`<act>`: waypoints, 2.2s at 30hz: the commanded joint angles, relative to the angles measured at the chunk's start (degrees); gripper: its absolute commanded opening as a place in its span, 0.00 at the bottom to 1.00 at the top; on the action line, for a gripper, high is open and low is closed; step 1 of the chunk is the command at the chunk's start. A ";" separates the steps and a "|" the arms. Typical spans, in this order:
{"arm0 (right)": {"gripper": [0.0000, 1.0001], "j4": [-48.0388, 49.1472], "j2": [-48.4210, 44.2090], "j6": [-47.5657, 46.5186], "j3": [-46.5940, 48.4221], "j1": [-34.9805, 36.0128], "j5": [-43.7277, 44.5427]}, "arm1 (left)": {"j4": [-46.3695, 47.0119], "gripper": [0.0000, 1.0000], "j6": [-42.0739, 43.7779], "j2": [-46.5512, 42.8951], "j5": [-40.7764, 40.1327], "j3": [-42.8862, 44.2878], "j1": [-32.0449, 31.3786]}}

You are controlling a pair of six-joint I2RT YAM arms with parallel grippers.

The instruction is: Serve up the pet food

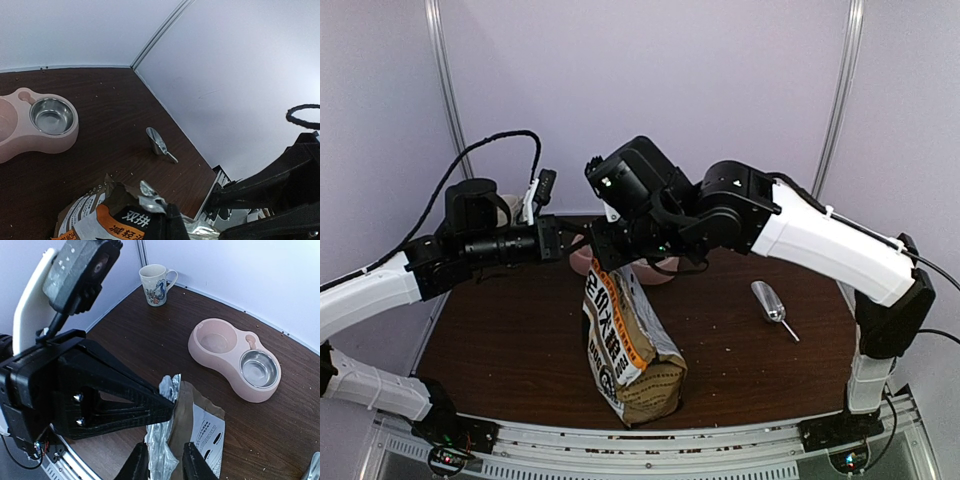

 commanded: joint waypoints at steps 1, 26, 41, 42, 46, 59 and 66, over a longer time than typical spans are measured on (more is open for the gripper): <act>0.27 1.09 -1.90 -0.94 0.21 -0.16 -1.22 | 2.60 0.00 2.35 -0.79 2.62 1.99 -1.23; 0.22 -5.95 3.01 1.08 2.22 -0.36 1.00 | 2.03 0.00 1.74 -1.38 1.12 2.08 -1.52; 0.19 -8.29 5.27 0.76 3.18 -0.53 2.64 | 1.68 0.00 2.05 -1.76 0.91 2.41 -1.59; 0.18 -8.29 5.37 0.54 3.18 -0.55 2.38 | 1.69 0.00 2.15 -1.72 1.03 2.49 -1.58; 0.16 -8.38 5.94 -0.75 3.35 -0.52 0.96 | 1.77 0.00 2.21 -1.37 1.21 2.78 -1.58; 0.00 -13.75 7.14 -4.26 6.88 -0.53 9.09 | 1.02 0.00 2.58 -1.48 -0.08 2.62 -1.58; 0.00 -18.05 6.79 -2.36 7.44 -0.64 19.58 | 0.68 0.00 2.76 -1.58 -0.79 2.70 -1.58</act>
